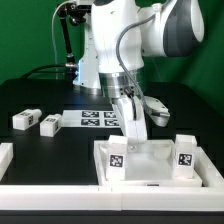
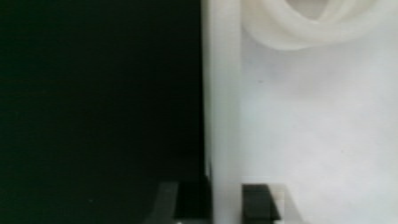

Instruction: Assemble square table

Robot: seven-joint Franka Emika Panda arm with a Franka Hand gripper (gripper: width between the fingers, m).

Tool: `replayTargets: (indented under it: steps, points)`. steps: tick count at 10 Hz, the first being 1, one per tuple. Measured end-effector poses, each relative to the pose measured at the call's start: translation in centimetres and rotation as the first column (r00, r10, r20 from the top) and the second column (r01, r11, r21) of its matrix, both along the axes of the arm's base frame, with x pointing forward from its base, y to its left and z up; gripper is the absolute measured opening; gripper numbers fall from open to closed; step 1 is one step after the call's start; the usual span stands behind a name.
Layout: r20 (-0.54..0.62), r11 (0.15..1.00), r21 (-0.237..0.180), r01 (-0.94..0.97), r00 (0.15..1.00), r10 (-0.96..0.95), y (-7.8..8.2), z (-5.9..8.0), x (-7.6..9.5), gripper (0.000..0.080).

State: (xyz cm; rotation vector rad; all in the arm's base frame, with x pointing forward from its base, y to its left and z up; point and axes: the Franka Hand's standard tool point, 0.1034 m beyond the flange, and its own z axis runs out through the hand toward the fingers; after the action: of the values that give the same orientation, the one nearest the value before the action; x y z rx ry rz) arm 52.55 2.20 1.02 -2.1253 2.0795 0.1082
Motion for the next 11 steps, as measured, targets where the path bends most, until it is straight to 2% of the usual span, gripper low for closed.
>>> replayTargets:
  steps: [4, 6, 7, 8, 9, 11]
  points:
    - [0.01, 0.999, -0.005, -0.046, 0.999, 0.046, -0.3, 0.0, 0.0, 0.0054]
    - [0.047, 0.979, -0.027, -0.204, 0.978, 0.205, -4.0, 0.3, -1.1, 0.0054]
    - [0.057, 0.935, -0.05, -0.35, 0.934, 0.353, -5.3, 0.6, -1.2, 0.0054]
    - [0.059, 0.841, -0.093, -0.534, 0.84, 0.54, -6.3, 1.1, -0.9, 0.0054]
    - [0.057, 0.762, -0.122, -0.636, 0.762, 0.645, -6.5, 1.2, -0.5, 0.0054]
    - [0.053, 0.686, -0.132, -0.716, 0.686, 0.726, -6.6, 0.9, -0.7, 0.0054]
